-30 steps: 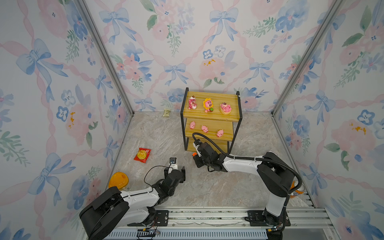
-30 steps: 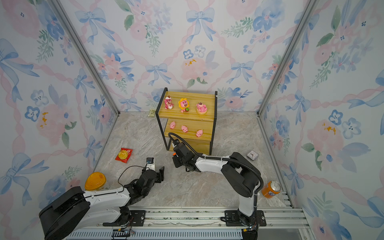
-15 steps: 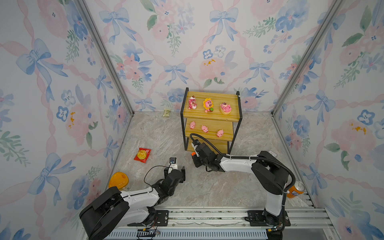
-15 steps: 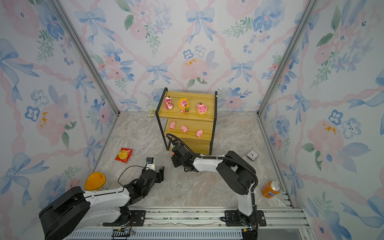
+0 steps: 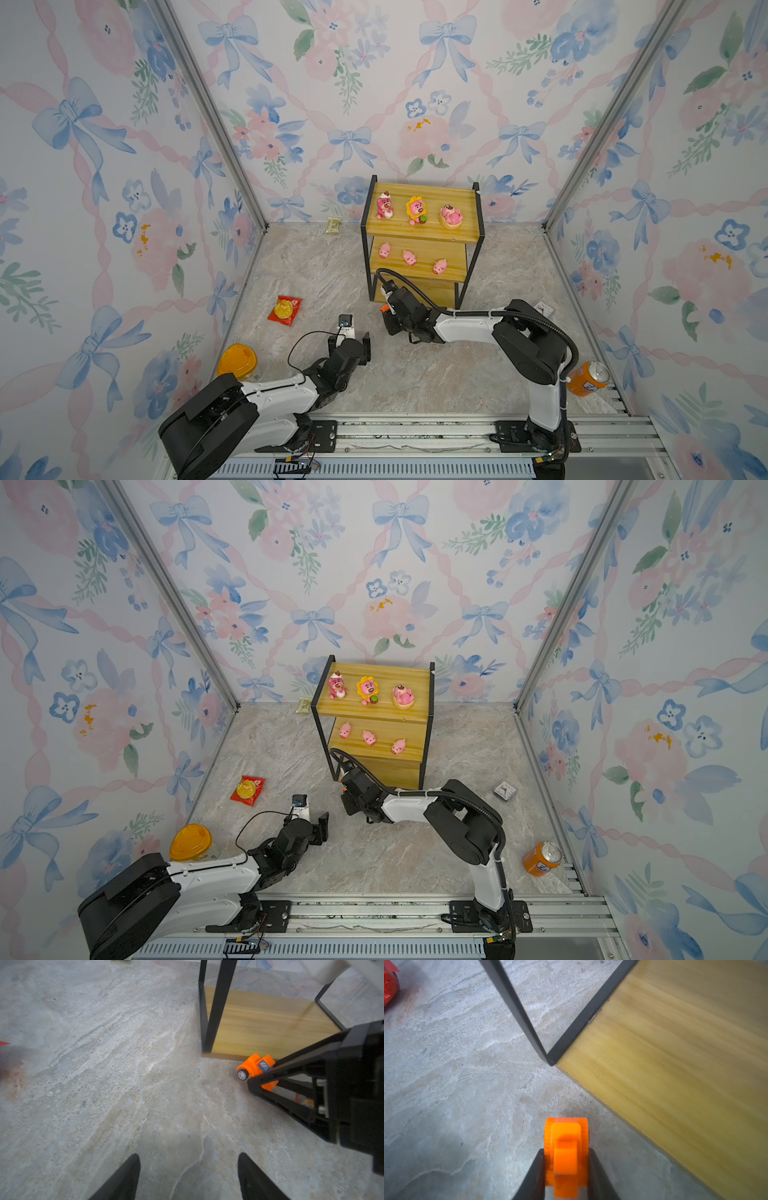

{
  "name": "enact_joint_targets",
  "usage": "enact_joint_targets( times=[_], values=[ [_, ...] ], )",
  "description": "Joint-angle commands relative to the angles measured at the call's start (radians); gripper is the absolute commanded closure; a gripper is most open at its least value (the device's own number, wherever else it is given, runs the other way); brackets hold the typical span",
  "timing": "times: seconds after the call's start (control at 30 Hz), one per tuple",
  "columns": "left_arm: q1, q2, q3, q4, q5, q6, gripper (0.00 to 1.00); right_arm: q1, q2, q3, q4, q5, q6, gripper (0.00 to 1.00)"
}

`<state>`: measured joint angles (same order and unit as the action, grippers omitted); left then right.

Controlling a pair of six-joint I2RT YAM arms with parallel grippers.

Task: Place and organize the plastic toys onto the shelf
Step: 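Carry the held orange car over the bottom shelf board with the right gripper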

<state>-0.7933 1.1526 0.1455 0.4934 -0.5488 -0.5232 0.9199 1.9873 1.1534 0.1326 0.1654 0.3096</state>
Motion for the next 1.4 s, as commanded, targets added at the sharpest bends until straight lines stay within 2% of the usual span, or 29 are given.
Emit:
enact_joint_targets(
  times=[0.0, 0.8, 1.37],
  values=[
    [0.011, 0.004, -0.018, 0.014, 0.01, 0.022, 0.25, 0.001, 0.023, 0.037, 0.013, 0.018, -0.001, 0.76],
    [0.016, -0.002, -0.026, 0.019, 0.015, 0.016, 0.25, -0.044, 0.041, 0.076, 0.021, 0.018, 0.001, 0.76],
    [0.019, 0.018, -0.027, 0.028, 0.021, 0.012, 0.25, -0.048, 0.064, 0.061, 0.107, 0.049, 0.006, 0.76]
  ],
)
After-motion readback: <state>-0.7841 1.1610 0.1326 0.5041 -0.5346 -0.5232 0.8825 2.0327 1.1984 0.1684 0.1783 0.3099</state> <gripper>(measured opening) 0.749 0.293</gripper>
